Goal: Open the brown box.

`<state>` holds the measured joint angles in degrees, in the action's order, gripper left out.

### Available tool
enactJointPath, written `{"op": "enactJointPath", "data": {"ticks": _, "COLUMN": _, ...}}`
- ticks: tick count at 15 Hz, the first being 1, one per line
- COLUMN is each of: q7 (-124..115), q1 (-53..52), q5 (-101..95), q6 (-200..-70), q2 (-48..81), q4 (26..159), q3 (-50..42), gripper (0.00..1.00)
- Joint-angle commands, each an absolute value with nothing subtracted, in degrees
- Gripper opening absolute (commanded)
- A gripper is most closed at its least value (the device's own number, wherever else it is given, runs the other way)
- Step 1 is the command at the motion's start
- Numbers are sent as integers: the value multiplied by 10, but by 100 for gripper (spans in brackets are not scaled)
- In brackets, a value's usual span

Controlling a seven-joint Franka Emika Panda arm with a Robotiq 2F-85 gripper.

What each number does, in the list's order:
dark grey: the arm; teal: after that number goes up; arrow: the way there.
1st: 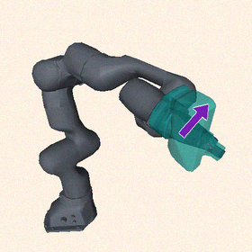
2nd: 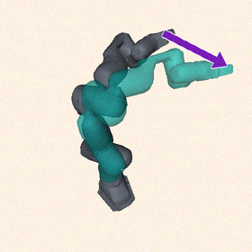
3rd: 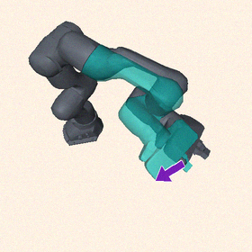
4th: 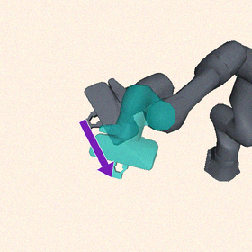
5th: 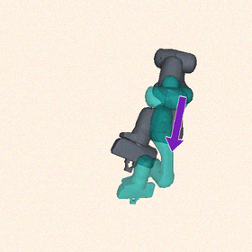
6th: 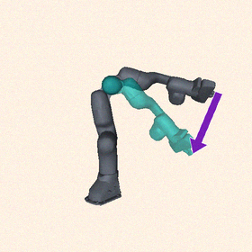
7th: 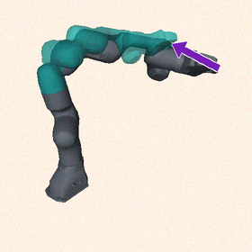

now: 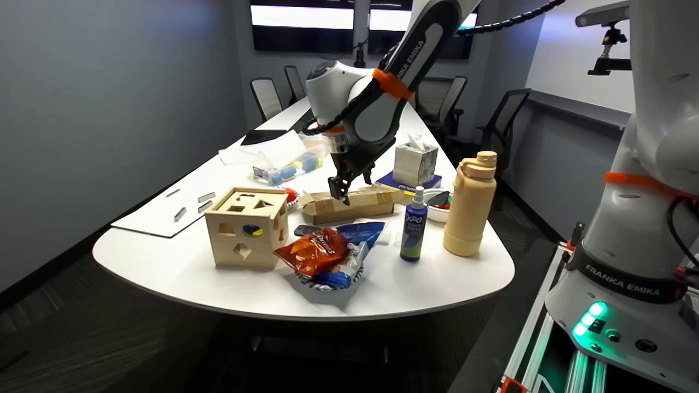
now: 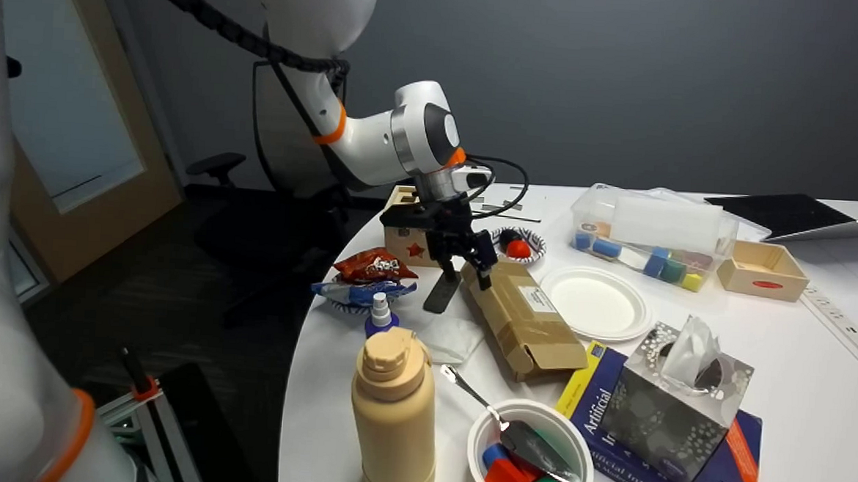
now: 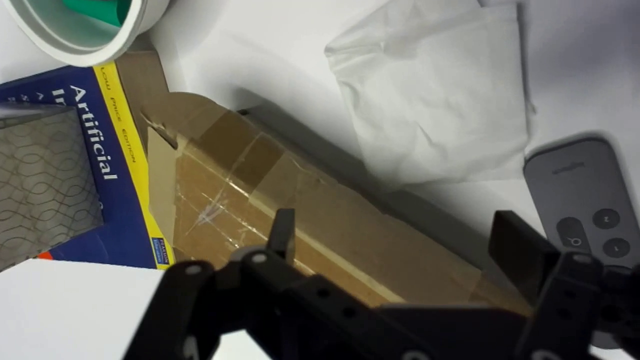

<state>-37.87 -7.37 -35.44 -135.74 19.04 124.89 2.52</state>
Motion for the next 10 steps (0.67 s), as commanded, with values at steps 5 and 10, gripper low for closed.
{"op": "enactJointPath", "data": {"ticks": 5, "q7": -369, "q1": -104, "q5": -353, "q6": -1357, "q2": 269, "q4": 1177, "q3": -20, "gripper": 100}}
{"op": "enactJointPath", "data": {"ticks": 10, "q7": -349, "q1": -108, "q5": -343, "q6": -1351, "q2": 298, "q4": 1150, "q3": -33, "gripper": 100}}
